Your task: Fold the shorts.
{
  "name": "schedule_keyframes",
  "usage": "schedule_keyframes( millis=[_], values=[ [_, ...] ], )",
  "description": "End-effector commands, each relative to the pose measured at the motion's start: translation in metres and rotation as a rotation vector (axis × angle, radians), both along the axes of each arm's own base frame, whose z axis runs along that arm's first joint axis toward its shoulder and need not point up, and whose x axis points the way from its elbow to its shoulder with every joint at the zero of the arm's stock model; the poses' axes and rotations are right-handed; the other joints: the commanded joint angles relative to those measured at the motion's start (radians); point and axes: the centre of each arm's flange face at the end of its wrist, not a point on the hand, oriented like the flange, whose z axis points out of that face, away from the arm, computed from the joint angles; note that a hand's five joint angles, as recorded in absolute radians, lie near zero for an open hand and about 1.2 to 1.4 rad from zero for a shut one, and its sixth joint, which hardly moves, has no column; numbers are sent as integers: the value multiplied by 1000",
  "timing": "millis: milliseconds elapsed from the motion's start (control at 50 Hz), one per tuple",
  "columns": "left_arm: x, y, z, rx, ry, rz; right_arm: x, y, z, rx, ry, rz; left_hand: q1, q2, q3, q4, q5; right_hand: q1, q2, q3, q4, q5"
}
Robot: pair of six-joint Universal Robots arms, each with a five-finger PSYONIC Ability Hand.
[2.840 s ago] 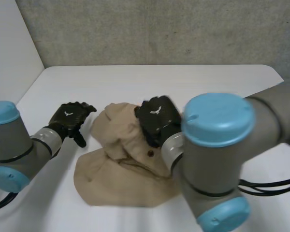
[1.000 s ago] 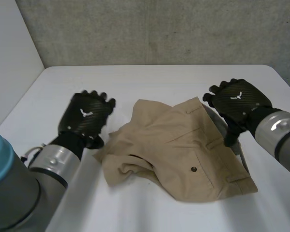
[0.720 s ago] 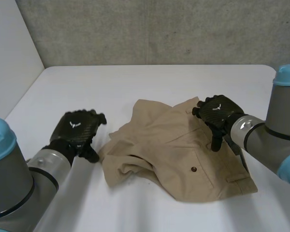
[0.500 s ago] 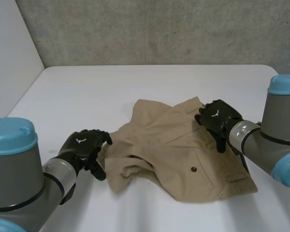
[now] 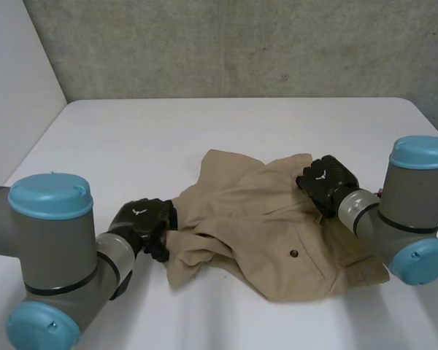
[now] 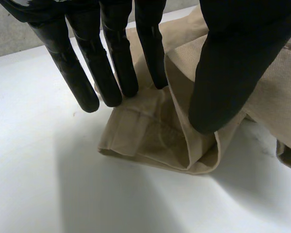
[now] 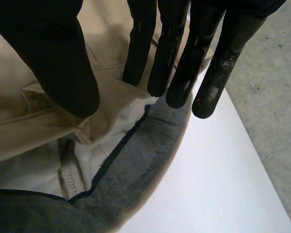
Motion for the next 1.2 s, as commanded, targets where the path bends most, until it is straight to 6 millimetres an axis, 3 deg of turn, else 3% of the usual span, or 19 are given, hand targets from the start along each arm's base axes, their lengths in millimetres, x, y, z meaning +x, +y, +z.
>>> schedule_keyframes(
  millis=[20, 100, 280, 440, 580, 600, 660, 680, 760, 800, 940, 1020, 1120, 1200],
  values=[
    [-3, -6, -5, 0, -6, -1, 0, -1, 1, 2, -3, -3, 382, 378, 379, 382, 391, 636, 412, 405, 402, 461],
    [-5, -10, -4, -10, 0, 1, -3, -3, 7, -10, -9, -15, 609, 604, 606, 609, 617, 636, 412, 405, 403, 461],
    [-8, -17, 11, -67, 30, 3, -17, -9, 42, -39, -102, -87, 609, 604, 606, 609, 617, 636, 412, 405, 403, 461],
    [-4, -17, 45, -158, 81, 16, -26, -1, 75, 71, -319, -153, 609, 604, 606, 609, 617, 636, 412, 405, 403, 461],
    [4, -16, 89, -269, 140, 34, -32, 13, 122, 27, -374, -143, 609, 604, 606, 609, 617, 636, 412, 405, 403, 461],
    [5, -15, 96, -288, 148, 37, -33, 19, 142, -22, -393, -134, 609, 604, 606, 609, 617, 636, 412, 405, 403, 461],
    [11, -12, 130, -383, 201, 45, -36, 30, 175, -110, -431, -123, 609, 604, 606, 609, 617, 636, 412, 405, 403, 461],
    [12, -10, 141, -413, 219, 45, -38, 38, 196, -161, -464, -117, 609, 604, 606, 609, 617, 636, 412, 405, 403, 461],
    [17, 0, 182, -529, 288, 40, -44, 53, 230, -228, -514, -108, 609, 604, 606, 609, 617, 636, 412, 405, 403, 461],
    [18, 3, 189, -546, 297, 40, -45, 60, 237, -229, -516, -101, 609, 604, 606, 609, 617, 636, 412, 405, 403, 461],
    [18, 3, 176, -505, 270, 38, -51, 68, 220, -89, -419, -135, 609, 604, 606, 609, 617, 636, 412, 405, 403, 461],
    [15, -4, 150, -431, 222, 38, -53, 59, 187, -9, -248, -149, 609, 604, 606, 609, 617, 636, 412, 405, 403, 461],
    [5, -25, 105, -341, 98, 20, -47, 46, 164, 41, -188, -138, 609, 604, 606, 609, 617, 636, 412, 405, 403, 461],
    [-4, -47, 85, -347, -4, -5, -44, 25, 149, 53, -186, -163, 609, 604, 606, 609, 617, 636, 412, 405, 403, 461]
  ],
)
